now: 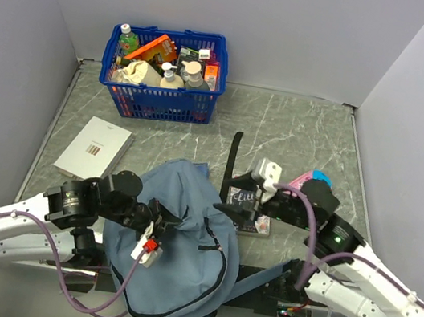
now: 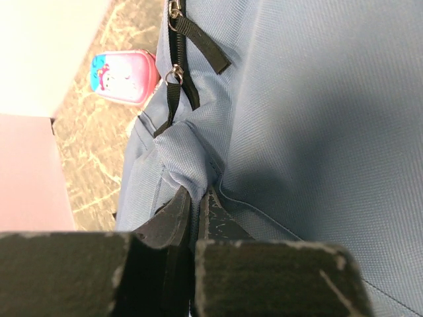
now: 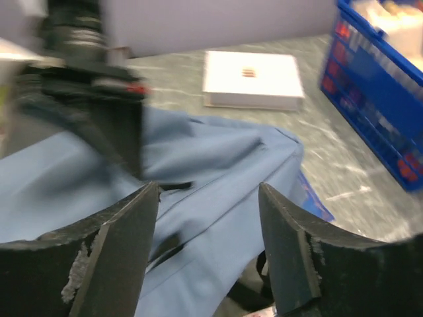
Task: Pack the student bag
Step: Unzip the student bag at the center of the board.
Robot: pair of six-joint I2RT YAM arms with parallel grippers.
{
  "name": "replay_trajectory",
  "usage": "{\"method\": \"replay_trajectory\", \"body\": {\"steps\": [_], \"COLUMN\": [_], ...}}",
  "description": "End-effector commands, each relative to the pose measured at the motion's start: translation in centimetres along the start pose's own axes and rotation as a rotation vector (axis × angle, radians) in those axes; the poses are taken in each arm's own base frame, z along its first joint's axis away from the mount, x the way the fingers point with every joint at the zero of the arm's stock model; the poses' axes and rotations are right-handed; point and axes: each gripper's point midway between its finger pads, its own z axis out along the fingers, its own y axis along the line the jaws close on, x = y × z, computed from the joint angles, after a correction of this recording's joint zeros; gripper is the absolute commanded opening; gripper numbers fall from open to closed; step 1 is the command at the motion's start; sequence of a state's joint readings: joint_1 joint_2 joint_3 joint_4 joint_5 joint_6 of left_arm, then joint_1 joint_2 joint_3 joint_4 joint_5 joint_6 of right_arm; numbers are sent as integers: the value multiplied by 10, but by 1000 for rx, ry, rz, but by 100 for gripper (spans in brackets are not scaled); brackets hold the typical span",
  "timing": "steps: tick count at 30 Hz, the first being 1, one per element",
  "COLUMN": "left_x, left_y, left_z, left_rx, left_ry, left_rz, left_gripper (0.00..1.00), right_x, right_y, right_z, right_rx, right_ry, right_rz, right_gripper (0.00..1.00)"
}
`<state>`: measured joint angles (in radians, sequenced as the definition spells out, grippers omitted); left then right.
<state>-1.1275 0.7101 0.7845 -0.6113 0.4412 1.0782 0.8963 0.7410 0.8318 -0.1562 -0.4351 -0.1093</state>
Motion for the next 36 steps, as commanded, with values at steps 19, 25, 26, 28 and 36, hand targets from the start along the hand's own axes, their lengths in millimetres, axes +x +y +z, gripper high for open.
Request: {"method": "replay_trajectory", "body": {"steps": [19, 25, 26, 28, 36], "left_x": [2, 3, 3, 1, -4], "left_y": [37, 37, 37, 40, 41], "left_z": [-11, -8, -7, -9, -10], "left_rx": [-163, -166, -166, -174, -171], "left_ry": [28, 23, 20, 17, 2], "left_rz": [111, 113, 112, 115, 129], "left_gripper": [1, 1, 1, 1, 1], "right_x": [59, 62, 66, 74, 101], "right_y": [84, 88, 89, 89, 82], "right_z": [-23, -17, -15, -12, 7], "right_rx": [-426, -407, -412, -414, -413], "right_ry": [433, 443, 450, 463, 489], "right_rz": [57, 9, 12, 14, 11], "right_gripper": [56, 57, 57, 56, 56]}}
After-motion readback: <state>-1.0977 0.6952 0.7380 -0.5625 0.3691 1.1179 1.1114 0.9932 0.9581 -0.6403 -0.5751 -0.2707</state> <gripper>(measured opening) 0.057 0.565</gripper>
